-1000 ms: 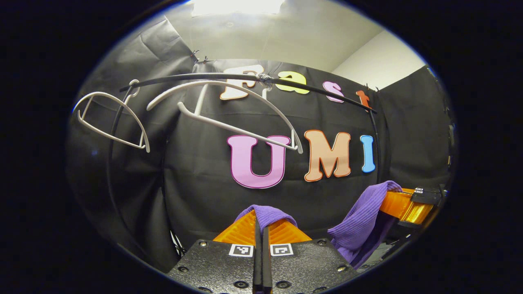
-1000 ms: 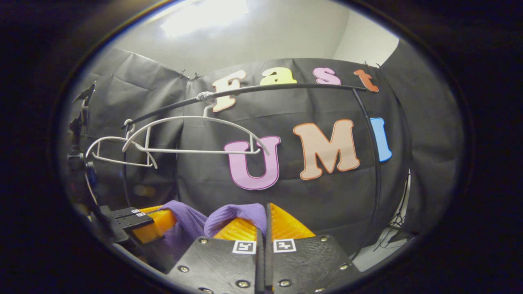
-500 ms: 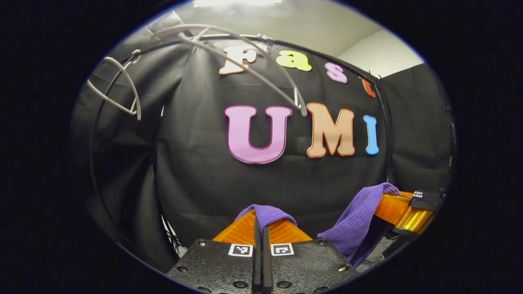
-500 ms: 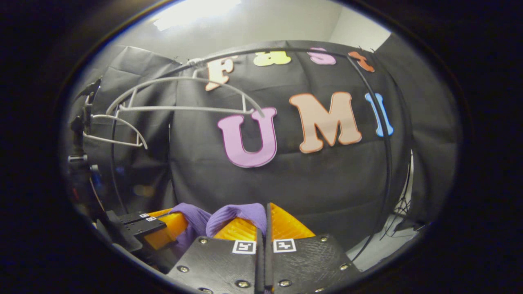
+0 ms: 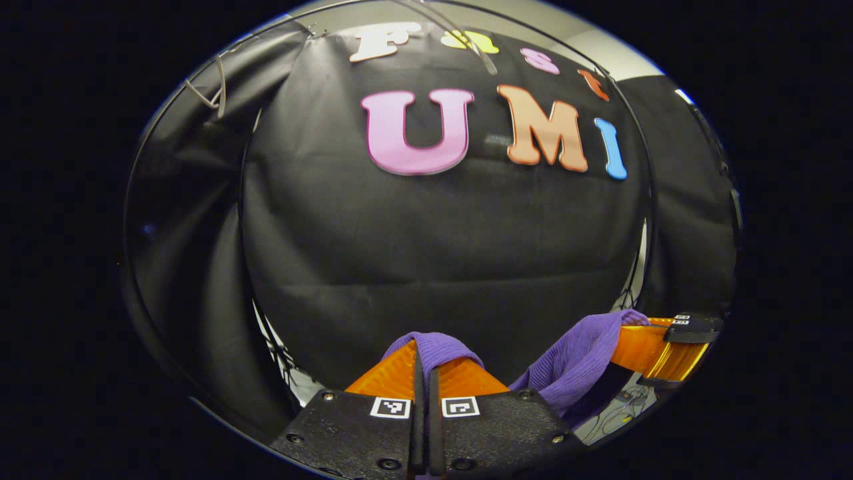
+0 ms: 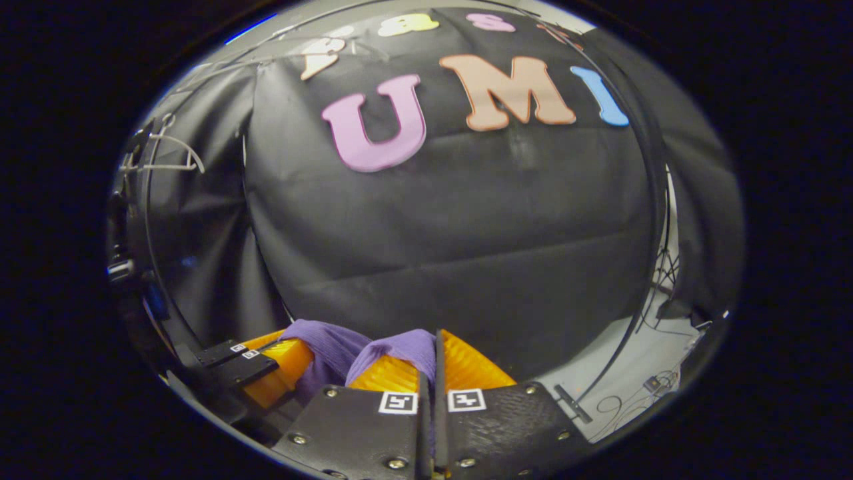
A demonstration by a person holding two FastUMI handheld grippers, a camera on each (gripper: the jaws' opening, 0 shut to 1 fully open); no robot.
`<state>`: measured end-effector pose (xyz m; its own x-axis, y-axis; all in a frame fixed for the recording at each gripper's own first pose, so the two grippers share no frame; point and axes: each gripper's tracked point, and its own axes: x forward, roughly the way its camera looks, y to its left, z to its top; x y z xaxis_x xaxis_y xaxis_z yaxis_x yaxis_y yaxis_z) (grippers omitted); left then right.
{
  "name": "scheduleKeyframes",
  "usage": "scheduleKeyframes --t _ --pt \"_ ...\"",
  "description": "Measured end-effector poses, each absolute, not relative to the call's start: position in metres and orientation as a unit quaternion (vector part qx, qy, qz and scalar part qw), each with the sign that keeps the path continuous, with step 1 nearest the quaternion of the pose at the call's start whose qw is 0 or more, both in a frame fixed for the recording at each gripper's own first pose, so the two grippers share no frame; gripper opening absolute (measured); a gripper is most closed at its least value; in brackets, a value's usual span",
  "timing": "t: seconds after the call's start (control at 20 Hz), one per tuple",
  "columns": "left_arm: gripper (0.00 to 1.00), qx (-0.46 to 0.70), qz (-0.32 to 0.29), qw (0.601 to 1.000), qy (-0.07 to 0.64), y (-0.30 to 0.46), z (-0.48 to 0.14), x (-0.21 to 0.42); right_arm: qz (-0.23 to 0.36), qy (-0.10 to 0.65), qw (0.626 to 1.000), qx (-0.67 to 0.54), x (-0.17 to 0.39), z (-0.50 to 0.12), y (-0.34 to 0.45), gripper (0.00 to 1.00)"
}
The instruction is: Grasp the clothes on the hanger with both hands and then place them into the laundry hamper below.
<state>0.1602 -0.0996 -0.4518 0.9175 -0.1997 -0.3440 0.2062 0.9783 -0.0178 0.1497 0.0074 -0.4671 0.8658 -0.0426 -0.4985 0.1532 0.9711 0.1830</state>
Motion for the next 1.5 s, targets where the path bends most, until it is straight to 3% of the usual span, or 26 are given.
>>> scheduleKeyframes --t 0.2,0.25,0.5,0.55,0.6,0.65,0.75,0.85,0.9,0.95,1.4,1.45,1.5 --pt "0.04 0.028 -0.108 0.962 0.251 -0.097 -0.540 0.148 -0.068 0.343 0.933 0.090 0.127 -0.563 -0.001 0.04" --pt "0.03 0.031 -0.112 0.957 0.267 -0.096 -0.557 0.145 -0.072 0.363 0.925 0.089 0.122 -0.581 -0.001 0.00" --pt "0.07 0.026 -0.127 0.929 0.346 -0.098 -0.619 0.127 -0.085 0.446 0.888 0.074 0.102 -0.646 -0.005 0.07" --pt "0.10 0.020 -0.138 0.918 0.372 -0.103 -0.635 0.119 -0.082 0.455 0.884 0.075 0.098 -0.651 0.000 0.14" --pt "0.21 0.014 -0.149 0.907 0.394 -0.110 -0.652 0.115 -0.087 0.460 0.881 0.070 0.096 -0.651 -0.002 0.17" --pt "0.29 0.017 -0.158 0.891 0.426 -0.112 -0.668 0.104 -0.088 0.466 0.878 0.065 0.093 -0.654 -0.001 0.27" --pt "0.45 0.040 -0.159 0.887 0.432 -0.110 -0.680 0.100 -0.088 0.466 0.879 0.050 0.093 -0.653 -0.004 0.62" --pt "0.80 0.061 -0.132 0.901 0.409 -0.098 -0.677 0.112 -0.091 0.452 0.886 0.037 0.094 -0.649 -0.006 0.98" --pt "0.97 0.062 -0.121 0.908 0.397 -0.094 -0.666 0.117 -0.091 0.444 0.891 0.034 0.098 -0.643 -0.006 0.98" --pt "0.99 0.062 -0.117 0.914 0.384 -0.092 -0.653 0.123 -0.092 0.436 0.895 0.034 0.100 -0.635 -0.005 0.98" --pt "0.95 0.025 -0.124 0.943 0.309 -0.087 -0.535 0.134 -0.104 0.345 0.932 0.043 0.133 -0.517 -0.014 0.98" --pt "0.95 0.023 -0.122 0.945 0.302 -0.085 -0.522 0.136 -0.104 0.335 0.935 0.041 0.136 -0.504 -0.014 0.94" --pt "0.95 0.015 -0.121 0.948 0.295 -0.085 -0.507 0.139 -0.102 0.328 0.939 0.038 0.139 -0.493 -0.015 0.98"
